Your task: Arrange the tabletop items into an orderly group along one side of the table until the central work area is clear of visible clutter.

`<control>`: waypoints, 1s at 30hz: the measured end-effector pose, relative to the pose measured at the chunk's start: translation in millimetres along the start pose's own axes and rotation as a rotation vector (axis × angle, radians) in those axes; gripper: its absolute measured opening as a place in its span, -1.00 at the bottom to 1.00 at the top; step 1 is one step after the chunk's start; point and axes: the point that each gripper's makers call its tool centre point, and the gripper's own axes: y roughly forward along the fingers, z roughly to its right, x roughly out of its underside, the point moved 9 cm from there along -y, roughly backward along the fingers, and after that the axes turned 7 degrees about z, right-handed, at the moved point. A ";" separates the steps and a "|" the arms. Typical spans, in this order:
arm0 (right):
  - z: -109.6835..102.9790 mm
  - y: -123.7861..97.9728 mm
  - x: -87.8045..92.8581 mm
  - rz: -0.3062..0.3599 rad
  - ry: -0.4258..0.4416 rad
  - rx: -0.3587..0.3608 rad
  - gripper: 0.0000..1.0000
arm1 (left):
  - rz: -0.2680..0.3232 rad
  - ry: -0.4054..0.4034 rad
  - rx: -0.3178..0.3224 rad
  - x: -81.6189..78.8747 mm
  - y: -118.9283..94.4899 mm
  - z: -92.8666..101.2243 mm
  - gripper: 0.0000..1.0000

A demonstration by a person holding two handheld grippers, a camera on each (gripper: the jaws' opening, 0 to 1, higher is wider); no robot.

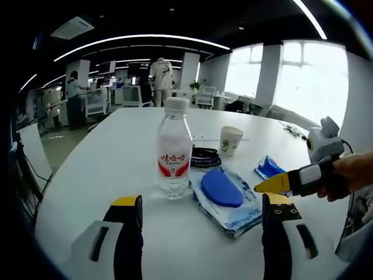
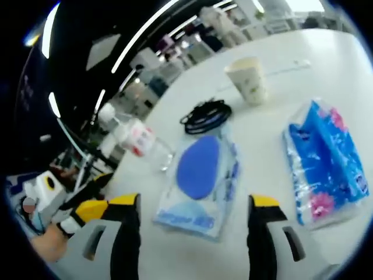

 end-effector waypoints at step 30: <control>18.5 6.3 20.1 -0.099 -0.305 0.076 -1.00 | -0.057 -0.025 0.008 11.0 1.6 -5.0 0.53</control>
